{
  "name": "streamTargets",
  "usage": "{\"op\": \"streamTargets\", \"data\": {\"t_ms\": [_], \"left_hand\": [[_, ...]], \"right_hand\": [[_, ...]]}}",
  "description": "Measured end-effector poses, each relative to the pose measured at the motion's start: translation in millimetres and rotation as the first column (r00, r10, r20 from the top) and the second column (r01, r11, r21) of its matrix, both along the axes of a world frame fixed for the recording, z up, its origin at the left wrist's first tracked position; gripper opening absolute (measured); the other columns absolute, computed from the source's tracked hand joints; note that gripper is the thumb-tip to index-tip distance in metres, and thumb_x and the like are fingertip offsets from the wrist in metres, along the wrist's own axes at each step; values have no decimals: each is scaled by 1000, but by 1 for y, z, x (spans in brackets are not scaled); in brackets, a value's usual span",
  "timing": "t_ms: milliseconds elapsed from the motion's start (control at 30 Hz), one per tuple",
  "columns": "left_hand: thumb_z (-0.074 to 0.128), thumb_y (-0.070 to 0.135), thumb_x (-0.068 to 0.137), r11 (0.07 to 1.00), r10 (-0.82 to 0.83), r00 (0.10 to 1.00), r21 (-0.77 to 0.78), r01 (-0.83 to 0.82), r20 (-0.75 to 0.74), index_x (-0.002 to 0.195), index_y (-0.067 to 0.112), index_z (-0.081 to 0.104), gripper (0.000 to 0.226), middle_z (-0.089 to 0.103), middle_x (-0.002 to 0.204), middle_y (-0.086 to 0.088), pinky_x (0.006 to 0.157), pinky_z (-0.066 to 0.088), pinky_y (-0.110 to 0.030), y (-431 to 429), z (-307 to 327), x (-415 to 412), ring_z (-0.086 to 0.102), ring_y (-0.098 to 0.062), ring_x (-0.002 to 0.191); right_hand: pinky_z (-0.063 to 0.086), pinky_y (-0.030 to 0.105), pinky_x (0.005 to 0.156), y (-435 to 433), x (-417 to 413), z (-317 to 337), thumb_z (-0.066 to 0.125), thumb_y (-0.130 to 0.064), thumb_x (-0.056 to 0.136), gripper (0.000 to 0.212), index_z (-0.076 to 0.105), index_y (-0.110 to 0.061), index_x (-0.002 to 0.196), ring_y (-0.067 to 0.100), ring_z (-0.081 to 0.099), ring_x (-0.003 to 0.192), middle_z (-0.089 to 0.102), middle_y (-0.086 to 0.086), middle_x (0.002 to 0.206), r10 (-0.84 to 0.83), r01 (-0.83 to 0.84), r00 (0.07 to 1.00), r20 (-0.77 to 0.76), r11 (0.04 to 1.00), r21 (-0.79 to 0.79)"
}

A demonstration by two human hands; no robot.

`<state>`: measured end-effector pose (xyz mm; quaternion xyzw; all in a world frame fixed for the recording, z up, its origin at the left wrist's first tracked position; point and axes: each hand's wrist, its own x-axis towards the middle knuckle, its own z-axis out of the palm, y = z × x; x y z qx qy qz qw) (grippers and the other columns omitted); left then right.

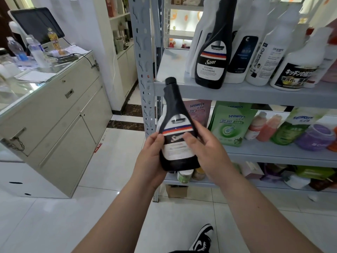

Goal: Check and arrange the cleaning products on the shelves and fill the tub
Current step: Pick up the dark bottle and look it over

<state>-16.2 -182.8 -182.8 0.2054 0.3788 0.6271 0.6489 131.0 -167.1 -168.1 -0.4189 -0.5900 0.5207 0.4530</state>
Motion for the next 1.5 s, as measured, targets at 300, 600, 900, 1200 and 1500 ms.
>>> {"op": "streamTargets", "data": {"t_ms": [300, 600, 900, 1200, 1500], "left_hand": [[48, 11, 101, 985, -47, 956, 143, 92, -290, 92, 17, 79, 33, 54, 76, 3, 68, 42, -27, -23, 32, 11, 52, -12, 75], [74, 25, 85, 985, -4, 838, 142, 97, -546, 112, 27, 58, 31, 64, 94, 5, 87, 61, -39, -21, 23, -5, 67, -15, 93], [65, 18, 97, 977, 19, 742, 171, 130, -670, 138, 30, 54, 44, 72, 117, 8, 92, 59, -37, 14, 42, -15, 69, -10, 109], [69, 8, 93, 932, 271, 733, 360, -38, -624, 128, 32, 57, 44, 72, 111, 12, 84, 55, -28, 70, 80, 2, 70, -5, 101], [66, 15, 95, 820, 554, 520, 534, -206, -650, 138, 34, 49, 50, 64, 122, 18, 93, 54, -27, 139, 120, 16, 63, 1, 110]], "right_hand": [[51, 44, 77, 3, -15, -15, 61, -48, 96, 36, 76, -15, 102, 31, 68, 89, 70, 15, 96, -268, 93, 891, -366, 897, -431], [59, 37, 80, 1, -17, -15, 52, -34, 107, 22, 67, -33, 122, 21, 74, 103, 77, 0, 111, -274, 219, 928, -252, 949, -227], [62, 35, 85, 24, -11, 24, 71, -34, 91, 37, 63, -36, 127, 14, 73, 104, 74, -6, 114, -254, 274, 943, -215, 960, 64], [47, 26, 104, 90, 27, 76, 67, -36, 98, 46, 50, -38, 140, -19, 46, 113, 44, -15, 133, -544, 486, 837, 64, 791, 371], [30, 11, 111, 153, 46, 89, 72, -32, 95, 76, 30, -25, 158, 2, 38, 133, 39, 3, 149, -577, 377, 782, 237, 740, 556]]}}
